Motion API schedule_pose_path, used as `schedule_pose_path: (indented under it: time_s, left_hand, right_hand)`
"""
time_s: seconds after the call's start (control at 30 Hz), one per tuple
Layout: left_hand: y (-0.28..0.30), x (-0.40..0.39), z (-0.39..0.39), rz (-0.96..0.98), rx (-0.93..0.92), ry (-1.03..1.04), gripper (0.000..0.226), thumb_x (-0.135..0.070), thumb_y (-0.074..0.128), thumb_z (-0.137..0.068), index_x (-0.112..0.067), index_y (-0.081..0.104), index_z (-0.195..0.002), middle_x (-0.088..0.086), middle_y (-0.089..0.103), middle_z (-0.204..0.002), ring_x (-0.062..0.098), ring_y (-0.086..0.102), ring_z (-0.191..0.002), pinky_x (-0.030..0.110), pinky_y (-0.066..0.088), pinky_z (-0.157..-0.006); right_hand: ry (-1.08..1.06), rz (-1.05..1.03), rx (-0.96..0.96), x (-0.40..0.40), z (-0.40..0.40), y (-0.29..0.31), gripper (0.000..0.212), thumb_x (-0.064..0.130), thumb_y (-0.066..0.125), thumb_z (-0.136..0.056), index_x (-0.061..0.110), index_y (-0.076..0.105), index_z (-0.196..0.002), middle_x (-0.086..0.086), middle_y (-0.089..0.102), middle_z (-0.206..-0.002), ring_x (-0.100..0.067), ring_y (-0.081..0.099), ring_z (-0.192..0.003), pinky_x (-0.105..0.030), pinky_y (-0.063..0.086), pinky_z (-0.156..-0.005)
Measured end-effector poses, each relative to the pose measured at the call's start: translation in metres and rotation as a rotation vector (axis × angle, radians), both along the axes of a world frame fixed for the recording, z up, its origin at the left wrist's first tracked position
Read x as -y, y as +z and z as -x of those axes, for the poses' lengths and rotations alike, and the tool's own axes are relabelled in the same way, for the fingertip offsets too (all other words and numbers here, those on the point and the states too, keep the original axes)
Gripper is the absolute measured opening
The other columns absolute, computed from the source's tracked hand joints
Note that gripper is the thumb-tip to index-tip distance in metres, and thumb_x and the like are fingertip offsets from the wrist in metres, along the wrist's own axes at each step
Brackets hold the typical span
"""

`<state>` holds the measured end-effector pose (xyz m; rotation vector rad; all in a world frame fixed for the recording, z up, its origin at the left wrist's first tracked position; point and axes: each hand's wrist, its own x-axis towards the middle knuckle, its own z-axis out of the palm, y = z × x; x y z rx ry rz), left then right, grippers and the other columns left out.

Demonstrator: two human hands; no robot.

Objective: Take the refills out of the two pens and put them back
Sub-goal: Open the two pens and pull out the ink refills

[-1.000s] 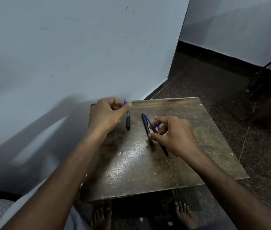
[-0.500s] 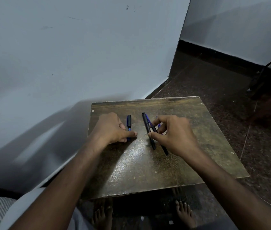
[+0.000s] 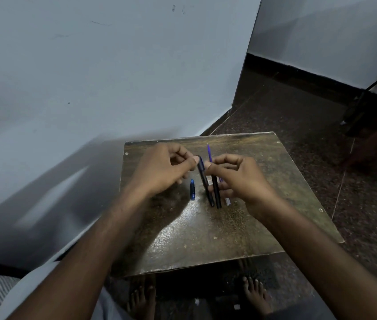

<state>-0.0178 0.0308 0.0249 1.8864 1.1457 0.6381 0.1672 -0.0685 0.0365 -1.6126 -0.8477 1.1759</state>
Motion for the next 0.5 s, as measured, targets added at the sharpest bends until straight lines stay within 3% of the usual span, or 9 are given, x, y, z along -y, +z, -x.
schedule_pose_path:
  time_s: [0.1, 0.23, 0.4, 0.5]
  left_hand:
    - [0.001, 0.007, -0.007, 0.074, 0.044, -0.131, 0.014, -0.039, 0.086, -0.090, -0.028, 0.081, -0.098, -0.016, 0.082, -0.086, 0.004, 0.079, -0.071, 0.019, 0.062, -0.060]
    - [-0.003, 0.016, -0.016, 0.030, 0.004, -0.159, 0.023, -0.048, 0.088, -0.085, -0.032, 0.083, -0.100, -0.021, 0.082, -0.087, -0.003, 0.077, -0.074, 0.019, 0.061, -0.066]
    - [-0.002, 0.016, -0.020, -0.018, 0.008, -0.157, 0.018, -0.045, 0.087, -0.088, -0.030, 0.084, -0.095, -0.017, 0.083, -0.082, -0.008, 0.075, -0.067, 0.015, 0.058, -0.067]
    - [-0.001, 0.016, -0.019, 0.003, -0.012, -0.186, 0.021, -0.048, 0.089, -0.085, -0.029, 0.084, -0.091, -0.017, 0.083, -0.080, -0.008, 0.074, -0.065, 0.011, 0.058, -0.066]
  right_hand:
    - [-0.064, -0.015, -0.220, -0.003, 0.000, 0.003, 0.010, 0.017, 0.083, -0.095, 0.010, 0.080, -0.102, -0.005, 0.084, -0.089, -0.015, 0.080, -0.065, -0.027, 0.066, -0.061]
    - [-0.075, 0.010, -0.337, -0.006, 0.001, 0.003, 0.007, 0.016, 0.081, -0.095, 0.014, 0.082, -0.101, 0.004, 0.084, -0.083, -0.004, 0.077, -0.062, -0.017, 0.059, -0.056]
    - [-0.114, 0.026, -0.352, -0.010, 0.001, 0.001, 0.023, 0.026, 0.084, -0.092, 0.015, 0.086, -0.112, 0.007, 0.082, -0.085, -0.003, 0.074, -0.065, -0.018, 0.060, -0.060]
    - [-0.219, -0.039, -0.407, -0.015, -0.012, 0.005, 0.027, 0.028, 0.085, -0.091, 0.014, 0.084, -0.114, -0.001, 0.079, -0.099, -0.009, 0.070, -0.074, -0.024, 0.060, -0.066]
